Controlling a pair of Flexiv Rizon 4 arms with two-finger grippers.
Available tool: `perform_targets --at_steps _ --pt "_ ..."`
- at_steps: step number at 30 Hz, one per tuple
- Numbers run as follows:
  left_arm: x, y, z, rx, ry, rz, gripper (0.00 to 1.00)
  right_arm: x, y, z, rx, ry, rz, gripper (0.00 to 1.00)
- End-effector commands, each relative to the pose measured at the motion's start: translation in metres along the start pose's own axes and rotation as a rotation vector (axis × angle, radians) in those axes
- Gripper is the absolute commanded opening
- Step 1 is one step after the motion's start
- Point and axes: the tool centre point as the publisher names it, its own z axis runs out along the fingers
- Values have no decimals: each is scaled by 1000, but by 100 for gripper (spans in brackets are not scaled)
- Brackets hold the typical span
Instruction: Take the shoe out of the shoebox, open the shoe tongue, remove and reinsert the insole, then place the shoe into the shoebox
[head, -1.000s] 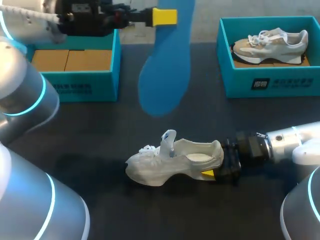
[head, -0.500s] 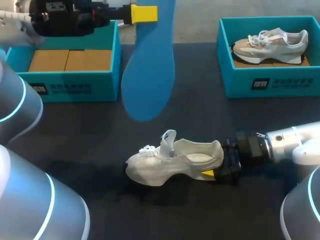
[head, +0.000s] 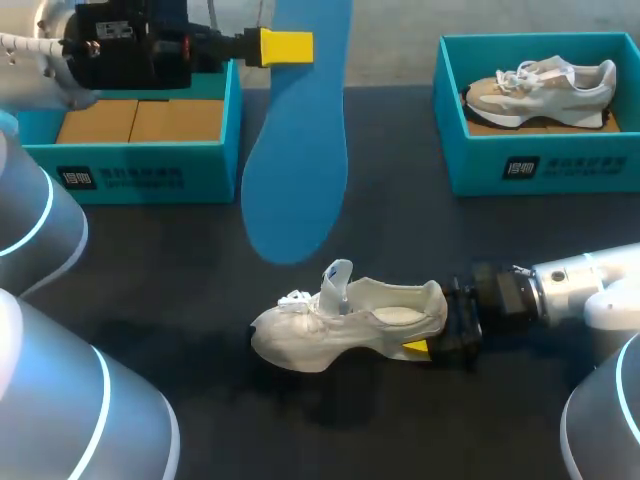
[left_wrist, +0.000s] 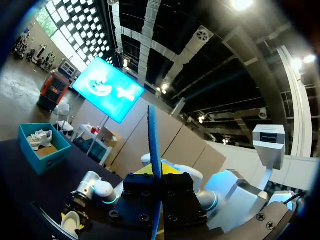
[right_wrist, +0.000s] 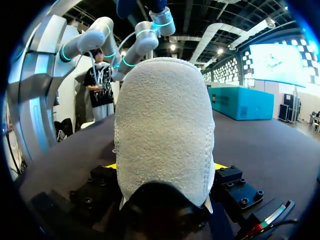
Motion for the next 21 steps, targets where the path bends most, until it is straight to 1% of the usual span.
perform_targets --at_steps 1,6,10,11,12,13,18,21 --pt "-2 -2 2 -3 4 0 0 2 -1 2 4 -1 0 0" --pt "-2 -2 2 -3 4 0 0 2 -1 2 4 -1 0 0" --pt "-2 -2 2 -3 4 0 0 3 3 1 69 13 -2 0" --pt "-2 -2 2 -3 4 0 0 3 4 1 83 15 2 13" --pt "-2 -2 2 -3 4 0 0 3 4 1 92 17 3 30" --pt "-2 -2 2 -3 4 0 0 3 4 0 110 22 3 100" --pt "-2 -2 2 -3 4 0 0 6 6 -5 180 18 9 100" --pt "-2 -2 2 -3 4 0 0 9 8 -12 222 5 16 100"
